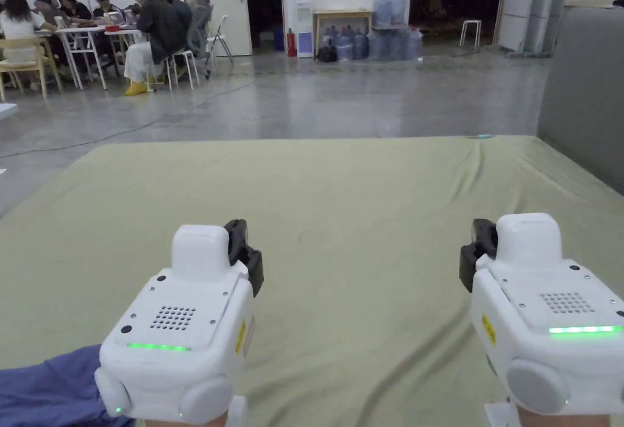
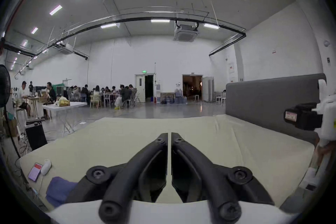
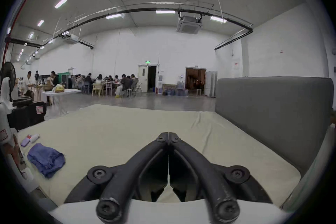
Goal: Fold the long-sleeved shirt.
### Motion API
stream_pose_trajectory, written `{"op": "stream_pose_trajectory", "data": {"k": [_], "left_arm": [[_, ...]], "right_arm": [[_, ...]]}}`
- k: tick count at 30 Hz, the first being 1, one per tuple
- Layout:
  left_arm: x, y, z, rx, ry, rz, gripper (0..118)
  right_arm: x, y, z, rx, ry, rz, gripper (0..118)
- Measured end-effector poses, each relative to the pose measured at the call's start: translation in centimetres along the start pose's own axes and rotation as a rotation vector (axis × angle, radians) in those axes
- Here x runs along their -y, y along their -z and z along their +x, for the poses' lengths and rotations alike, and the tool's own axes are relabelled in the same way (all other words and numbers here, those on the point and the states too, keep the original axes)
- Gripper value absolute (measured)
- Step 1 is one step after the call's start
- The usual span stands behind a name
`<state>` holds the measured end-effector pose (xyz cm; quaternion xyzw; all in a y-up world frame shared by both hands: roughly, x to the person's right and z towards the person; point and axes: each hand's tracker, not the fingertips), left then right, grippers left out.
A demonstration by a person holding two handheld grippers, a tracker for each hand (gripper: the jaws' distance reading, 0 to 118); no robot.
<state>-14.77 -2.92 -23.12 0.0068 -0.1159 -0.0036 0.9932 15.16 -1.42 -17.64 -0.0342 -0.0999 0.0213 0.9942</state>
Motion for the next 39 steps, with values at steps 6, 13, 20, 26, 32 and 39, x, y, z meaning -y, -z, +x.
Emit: {"op": "stream_pose_trajectory", "data": {"k": [6,13,20,26,32,39], "left_arm": [[3.6,-2.7,0.1,-0.016,0.024,-0.042,0],[6.3,-3.3,-0.3,-0.034,0.029,-0.075,0],[6.5,-3.2,-0.1,-0.035,0.014,-0.091,0],[6.4,-3.0,0.0,-0.037,0.008,-0.096,5],[6.1,-2.6,0.1,-0.044,0.024,-0.1,101],[5.9,-2.5,-0.8,-0.074,0.019,-0.06,118]], "right_arm": [[3.1,-2.3,0.3,0.049,-0.007,0.02,0],[4.4,-2.8,0.2,0.079,0.001,0.018,0],[4.6,-2.7,-0.3,0.081,-0.017,-0.009,0],[4.8,-2.8,-0.7,0.063,-0.007,-0.021,0],[4.8,-2.3,-0.5,0.063,-0.016,-0.049,99],[4.9,-2.2,-0.5,0.059,-0.03,-0.019,117]]}}
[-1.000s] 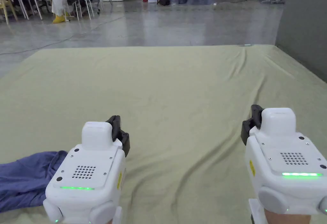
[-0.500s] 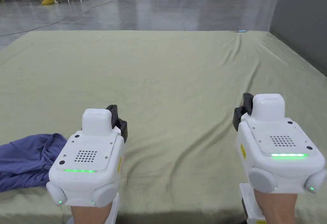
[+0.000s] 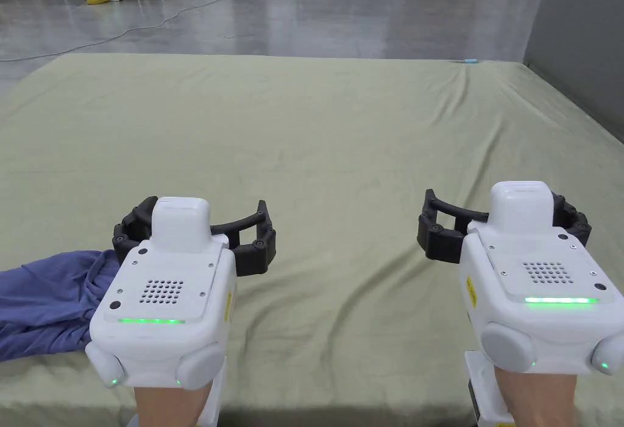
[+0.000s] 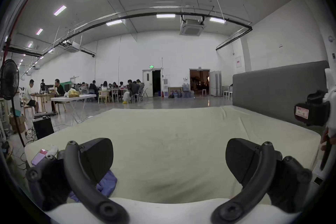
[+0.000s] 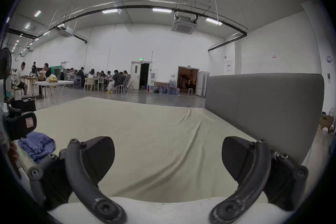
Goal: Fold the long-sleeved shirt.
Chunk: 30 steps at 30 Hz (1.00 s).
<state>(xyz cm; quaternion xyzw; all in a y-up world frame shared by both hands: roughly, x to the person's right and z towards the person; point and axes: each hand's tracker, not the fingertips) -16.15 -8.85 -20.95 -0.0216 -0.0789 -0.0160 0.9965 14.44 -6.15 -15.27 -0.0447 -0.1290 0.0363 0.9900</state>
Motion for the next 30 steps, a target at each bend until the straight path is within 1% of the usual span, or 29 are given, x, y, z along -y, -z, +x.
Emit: {"op": "stream_pose_trajectory", "data": {"k": [2,6,9,11,15,21,24,30], "left_arm": [[-0.01,0.24,-0.2,-0.004,0.001,-0.03,118],[0.09,-0.09,-0.51,0.01,-0.036,-0.026,118],[0.01,-0.17,-0.35,0.001,-0.012,-0.025,118],[0.06,-0.18,-0.16,-0.005,0.015,-0.035,118],[0.15,-0.32,-0.12,0.003,0.013,-0.035,118],[-0.17,-0.35,-0.01,0.005,0.013,-0.021,118],[-0.43,-0.34,0.0,0.009,0.001,-0.016,118],[-0.47,-0.36,0.1,0.019,-0.004,0.004,118]], "right_arm": [[0.01,0.01,-0.21,-0.001,-0.001,-0.001,117],[0.02,0.01,-0.43,-0.02,-0.009,0.005,117],[-0.29,-0.02,-0.38,-0.039,0.003,0.003,117],[-0.35,-0.1,-0.44,-0.028,0.008,0.011,117],[-0.78,-0.17,-0.11,-0.025,0.017,0.019,117],[-0.81,-0.06,0.01,-0.008,0.002,0.017,117],[-0.65,0.03,-0.15,0.02,-0.007,0.016,117],[-0.64,0.18,-0.2,0.011,-0.01,0.003,117]]}}
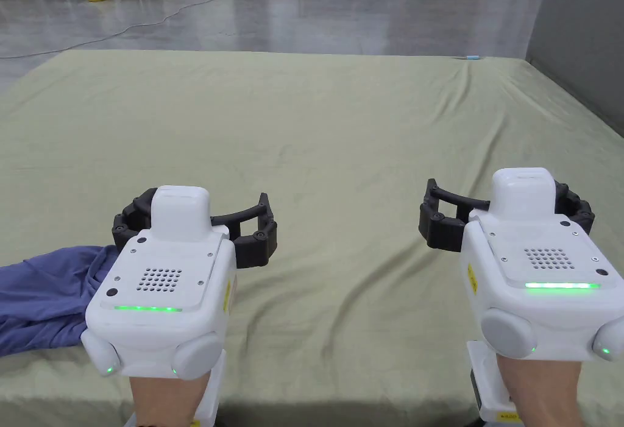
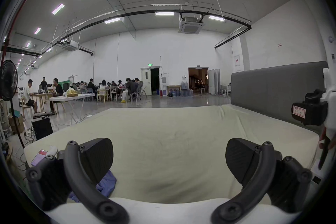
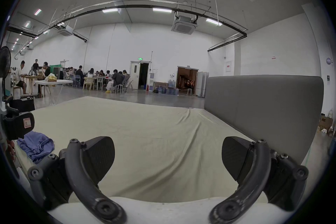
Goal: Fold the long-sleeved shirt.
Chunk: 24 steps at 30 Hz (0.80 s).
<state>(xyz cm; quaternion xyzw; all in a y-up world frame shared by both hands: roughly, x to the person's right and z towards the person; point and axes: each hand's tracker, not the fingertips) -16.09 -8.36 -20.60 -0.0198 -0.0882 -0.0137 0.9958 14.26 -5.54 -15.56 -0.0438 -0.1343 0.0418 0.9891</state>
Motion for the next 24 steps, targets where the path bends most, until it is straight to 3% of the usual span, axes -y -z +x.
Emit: {"op": "stream_pose_trajectory", "data": {"k": [6,24], "left_arm": [[0.5,-0.5,0.4,-0.007,0.022,0.093,118],[0.2,-1.3,0.3,-0.029,-0.005,0.053,118]], "right_arm": [[0.5,-0.4,0.0,0.009,0.006,0.005,117],[0.4,-1.5,0.7,0.016,0.039,0.02,117]]}}
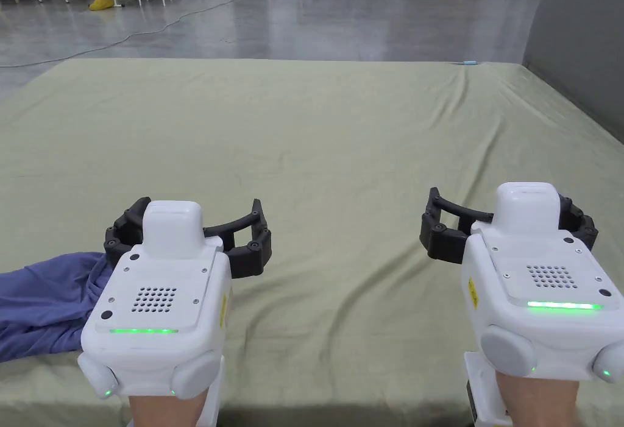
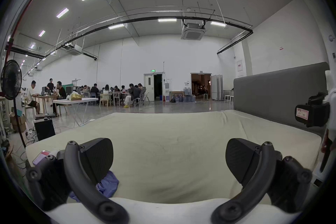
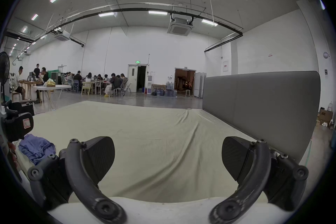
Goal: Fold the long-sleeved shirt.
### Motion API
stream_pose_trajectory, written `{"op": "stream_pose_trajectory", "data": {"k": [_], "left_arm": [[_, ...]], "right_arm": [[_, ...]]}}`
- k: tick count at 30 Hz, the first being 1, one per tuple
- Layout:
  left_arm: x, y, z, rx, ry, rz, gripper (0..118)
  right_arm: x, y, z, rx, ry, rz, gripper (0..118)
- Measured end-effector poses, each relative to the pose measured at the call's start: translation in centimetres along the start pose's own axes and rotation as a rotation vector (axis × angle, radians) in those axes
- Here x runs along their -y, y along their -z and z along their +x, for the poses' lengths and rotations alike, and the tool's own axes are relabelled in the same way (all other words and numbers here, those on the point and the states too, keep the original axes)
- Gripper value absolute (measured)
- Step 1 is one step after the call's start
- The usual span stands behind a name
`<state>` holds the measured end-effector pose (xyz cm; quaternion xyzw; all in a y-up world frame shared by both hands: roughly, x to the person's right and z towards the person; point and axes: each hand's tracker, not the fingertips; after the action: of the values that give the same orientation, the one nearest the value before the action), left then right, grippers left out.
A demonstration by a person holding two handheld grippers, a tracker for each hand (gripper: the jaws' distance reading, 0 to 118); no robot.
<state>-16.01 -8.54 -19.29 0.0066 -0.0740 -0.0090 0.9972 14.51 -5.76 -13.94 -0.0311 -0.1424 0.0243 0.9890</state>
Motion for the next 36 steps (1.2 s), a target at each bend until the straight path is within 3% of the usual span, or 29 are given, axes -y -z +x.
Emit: {"op": "stream_pose_trajectory", "data": {"k": [36], "left_arm": [[0.31,0.17,0.53,0.006,0.001,-0.055,118]], "right_arm": [[0.28,0.08,-0.25,-0.007,-0.005,-0.032,117]]}}
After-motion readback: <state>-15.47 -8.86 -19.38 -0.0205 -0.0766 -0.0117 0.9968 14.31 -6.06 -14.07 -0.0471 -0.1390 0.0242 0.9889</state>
